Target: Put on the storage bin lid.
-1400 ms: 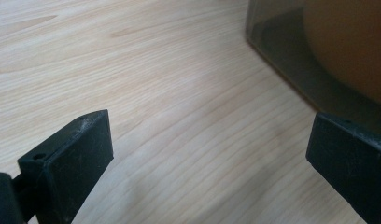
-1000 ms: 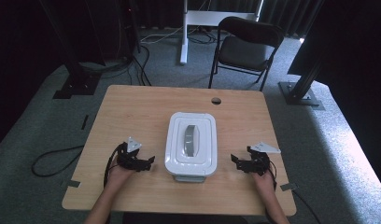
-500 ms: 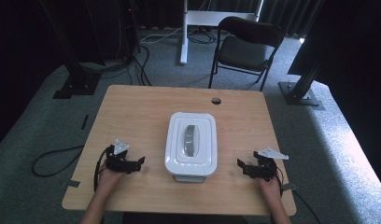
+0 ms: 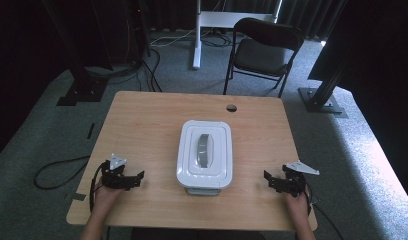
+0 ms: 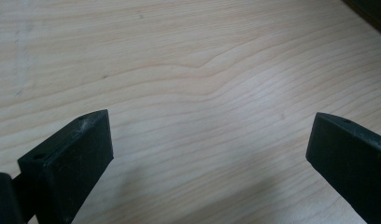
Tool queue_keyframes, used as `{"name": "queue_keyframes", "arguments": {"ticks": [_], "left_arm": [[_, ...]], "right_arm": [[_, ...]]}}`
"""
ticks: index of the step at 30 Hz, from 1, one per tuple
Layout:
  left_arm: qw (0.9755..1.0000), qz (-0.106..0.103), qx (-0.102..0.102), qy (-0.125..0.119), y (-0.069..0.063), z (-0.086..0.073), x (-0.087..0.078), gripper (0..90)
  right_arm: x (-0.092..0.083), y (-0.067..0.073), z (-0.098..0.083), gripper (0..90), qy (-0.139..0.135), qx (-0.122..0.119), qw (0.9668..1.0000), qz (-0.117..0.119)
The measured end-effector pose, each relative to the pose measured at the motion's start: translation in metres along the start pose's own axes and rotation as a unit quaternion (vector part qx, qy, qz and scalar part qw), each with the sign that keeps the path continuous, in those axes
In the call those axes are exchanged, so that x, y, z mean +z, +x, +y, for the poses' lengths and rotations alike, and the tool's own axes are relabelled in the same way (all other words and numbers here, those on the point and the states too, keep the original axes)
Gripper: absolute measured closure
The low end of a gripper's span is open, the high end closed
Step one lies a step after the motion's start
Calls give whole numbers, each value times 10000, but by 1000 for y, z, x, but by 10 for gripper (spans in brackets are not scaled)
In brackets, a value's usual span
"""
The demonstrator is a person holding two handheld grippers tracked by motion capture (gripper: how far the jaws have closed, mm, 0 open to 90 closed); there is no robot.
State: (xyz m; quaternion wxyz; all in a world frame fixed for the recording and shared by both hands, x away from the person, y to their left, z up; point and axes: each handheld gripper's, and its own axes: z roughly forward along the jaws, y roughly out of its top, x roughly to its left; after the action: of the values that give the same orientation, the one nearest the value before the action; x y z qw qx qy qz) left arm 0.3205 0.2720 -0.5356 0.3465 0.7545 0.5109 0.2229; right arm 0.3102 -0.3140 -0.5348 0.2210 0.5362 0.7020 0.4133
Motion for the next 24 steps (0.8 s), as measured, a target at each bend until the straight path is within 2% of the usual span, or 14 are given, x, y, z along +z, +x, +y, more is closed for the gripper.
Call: {"name": "queue_keyframes", "arguments": {"ticks": [2,8,12,14,16,18,20,21,23,24], "left_arm": [[10000,51,-81,-12,4,-3,-3,11],[9996,182,-200,31,12,-10,-9,11],[9985,274,-473,11,24,-16,-15,11],[9980,352,-527,8,28,-17,-18,11],[9977,402,-541,23,29,-18,-18,11],[9955,632,-701,72,34,-21,-19,11],[9936,755,-825,124,37,-23,-18,11],[9936,755,-825,124,37,-23,-18,11],[9912,888,-963,194,42,-26,-18,11],[9912,888,-963,194,42,-26,-18,11]], "right_arm": [[-1,-2,0,118,-46,75,10000,-37],[-3,-4,-2,118,-69,52,9996,-277],[-2,-6,-4,117,-15,115,9984,-556],[-1,-6,-4,118,59,140,9966,-813],[0,-6,-5,117,78,181,9963,-842],[1,-8,-6,117,121,287,9950,-952],[2,-7,-7,118,143,269,9941,-1043],[3,-7,-7,118,145,275,9936,-1085],[3,-6,-8,118,149,290,9936,-1082],[3,-6,-8,118,149,290,9936,-1082]]}}
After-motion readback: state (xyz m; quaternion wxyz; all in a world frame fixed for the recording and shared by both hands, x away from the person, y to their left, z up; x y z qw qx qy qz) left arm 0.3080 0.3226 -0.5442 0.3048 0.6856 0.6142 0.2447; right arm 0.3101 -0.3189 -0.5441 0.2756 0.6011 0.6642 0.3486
